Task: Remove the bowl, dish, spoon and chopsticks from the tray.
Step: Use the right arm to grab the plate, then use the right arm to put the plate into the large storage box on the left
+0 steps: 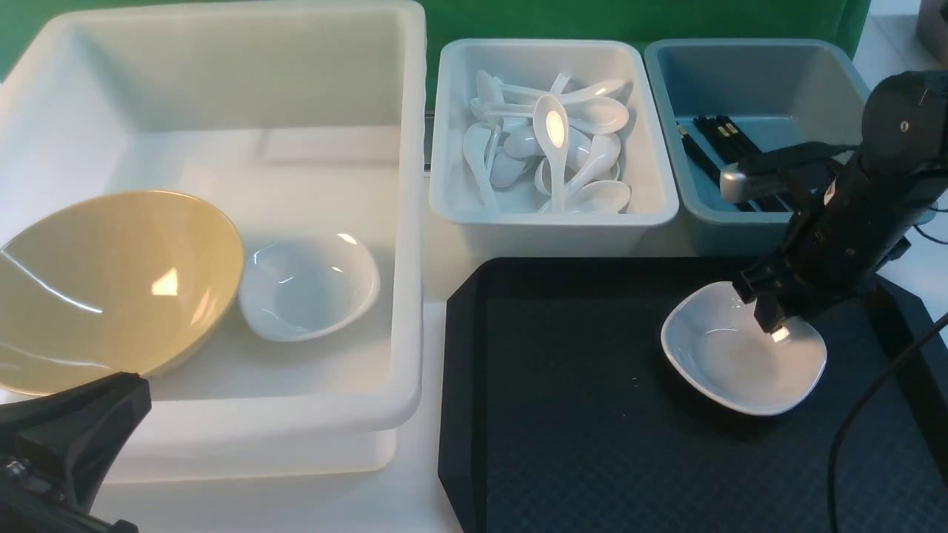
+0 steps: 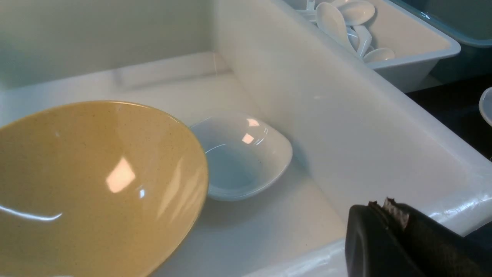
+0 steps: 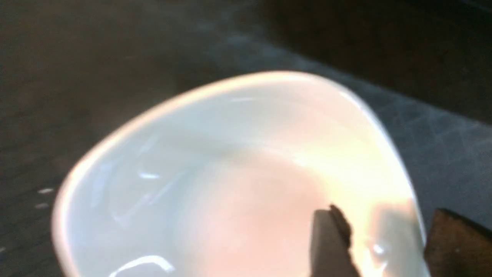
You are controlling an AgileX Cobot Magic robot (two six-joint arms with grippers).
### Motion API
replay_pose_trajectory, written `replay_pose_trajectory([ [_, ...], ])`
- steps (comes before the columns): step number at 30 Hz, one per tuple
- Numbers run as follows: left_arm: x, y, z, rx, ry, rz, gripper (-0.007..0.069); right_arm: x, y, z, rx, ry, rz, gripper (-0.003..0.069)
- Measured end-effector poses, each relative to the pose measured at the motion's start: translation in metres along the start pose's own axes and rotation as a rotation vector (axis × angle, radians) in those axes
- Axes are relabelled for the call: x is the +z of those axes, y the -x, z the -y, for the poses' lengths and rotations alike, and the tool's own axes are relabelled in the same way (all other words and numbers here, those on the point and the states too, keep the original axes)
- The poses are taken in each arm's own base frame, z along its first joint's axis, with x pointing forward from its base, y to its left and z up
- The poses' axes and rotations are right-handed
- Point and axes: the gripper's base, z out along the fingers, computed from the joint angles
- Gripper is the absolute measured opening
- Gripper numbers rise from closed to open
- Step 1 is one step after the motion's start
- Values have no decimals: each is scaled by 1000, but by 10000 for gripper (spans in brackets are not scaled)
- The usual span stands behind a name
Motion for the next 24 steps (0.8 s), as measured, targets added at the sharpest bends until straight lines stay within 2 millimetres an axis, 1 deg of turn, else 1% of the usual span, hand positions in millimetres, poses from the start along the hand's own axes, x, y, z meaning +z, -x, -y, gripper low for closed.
replay_pose_trajectory([
  [2,0,0,0,0,0,-1,-11,14,0,2,6,4,-37,415],
  [4,0,0,0,0,0,-1,-11,22,-1,1,1,13,-57,411],
  [6,0,0,0,1,0,0,-11,24,1,-1,-14,18,-60,388],
  [7,0,0,0,1,0,0,-11,24,1,-1,-17,23,-61,359],
  [8,0,0,0,1,0,0,-11,24,1,-1,-18,25,-62,347],
  [9,0,0,0,1,0,0,-11,23,0,-3,-17,43,-71,291],
  [10,0,0,0,1,0,0,-11,22,-1,-3,-18,46,-70,280],
  [12,0,0,0,1,0,0,-11,7,-2,-8,-21,83,-57,203],
  [13,0,0,0,1,0,0,-11,3,-2,-9,-22,89,-51,186],
  [14,0,0,0,1,1,1,-11,-21,-4,-16,-38,112,-6,108],
  [15,0,0,0,1,1,1,-11,-24,-5,-17,-42,116,-1,94],
  [16,0,1,0,1,2,6,-11,-50,-7,-23,-71,108,67,70],
  [18,0,2,-1,1,7,19,-11,-88,-9,-34,-104,112,169,67],
  [19,0,3,-1,1,9,28,-11,-101,-9,-38,-118,112,209,67],
  [21,0,3,-1,1,12,35,-11,-136,-8,-52,-157,126,338,67],
  [23,0,4,-1,1,13,39,-11,-171,-2,-75,-202,168,498,67],
  [24,0,4,-1,1,13,40,-11,-184,2,-89,-223,201,574,67],
])
